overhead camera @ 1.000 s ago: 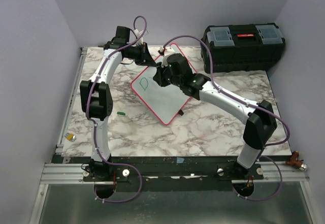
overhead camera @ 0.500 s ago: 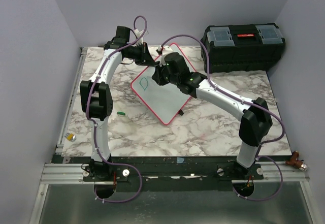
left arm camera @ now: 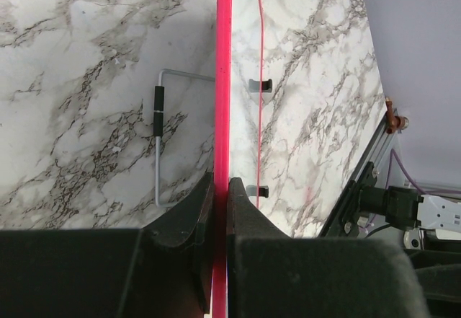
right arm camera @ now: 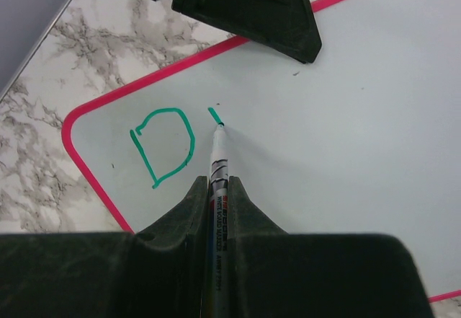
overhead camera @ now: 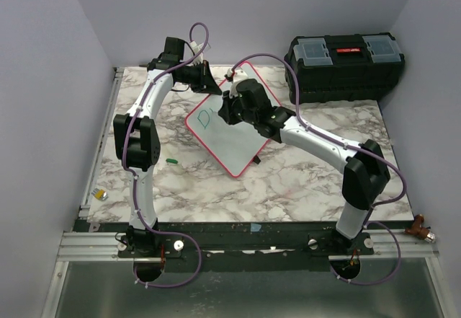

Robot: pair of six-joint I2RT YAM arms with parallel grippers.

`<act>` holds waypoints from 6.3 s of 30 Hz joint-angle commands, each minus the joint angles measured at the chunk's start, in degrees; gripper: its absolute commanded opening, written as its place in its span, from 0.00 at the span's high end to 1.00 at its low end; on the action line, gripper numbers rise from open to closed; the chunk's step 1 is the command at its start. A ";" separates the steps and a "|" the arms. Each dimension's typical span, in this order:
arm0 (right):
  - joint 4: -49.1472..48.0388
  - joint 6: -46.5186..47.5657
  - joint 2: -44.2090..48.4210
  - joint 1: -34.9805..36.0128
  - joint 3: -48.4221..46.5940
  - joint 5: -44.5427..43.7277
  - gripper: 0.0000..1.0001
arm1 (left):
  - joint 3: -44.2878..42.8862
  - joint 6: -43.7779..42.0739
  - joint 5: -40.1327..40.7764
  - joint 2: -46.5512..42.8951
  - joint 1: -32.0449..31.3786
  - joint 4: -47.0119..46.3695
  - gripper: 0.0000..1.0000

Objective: Write a sentence on the whiteboard

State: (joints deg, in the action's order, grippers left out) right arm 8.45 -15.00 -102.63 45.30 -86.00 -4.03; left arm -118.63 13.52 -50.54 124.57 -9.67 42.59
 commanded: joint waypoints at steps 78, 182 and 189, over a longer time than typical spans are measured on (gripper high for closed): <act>-0.17 -1.19 8.62 -1.97 6.37 -4.89 0.99 | -4.98 -4.55 1.44 -0.65 -4.39 5.49 1.00; -2.52 -3.01 11.46 -3.77 8.54 -4.36 0.99 | -4.74 -4.64 3.01 -1.18 -5.88 5.40 1.00; -6.18 -7.06 12.69 -5.98 11.62 -1.63 0.99 | -4.75 -4.99 2.85 -1.28 -5.88 5.88 1.00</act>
State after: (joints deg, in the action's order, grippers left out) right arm 5.10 -18.59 -90.83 41.25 -75.75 -7.09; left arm -123.09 11.38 -48.14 124.49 -13.21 46.33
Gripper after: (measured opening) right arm 0.124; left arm 0.078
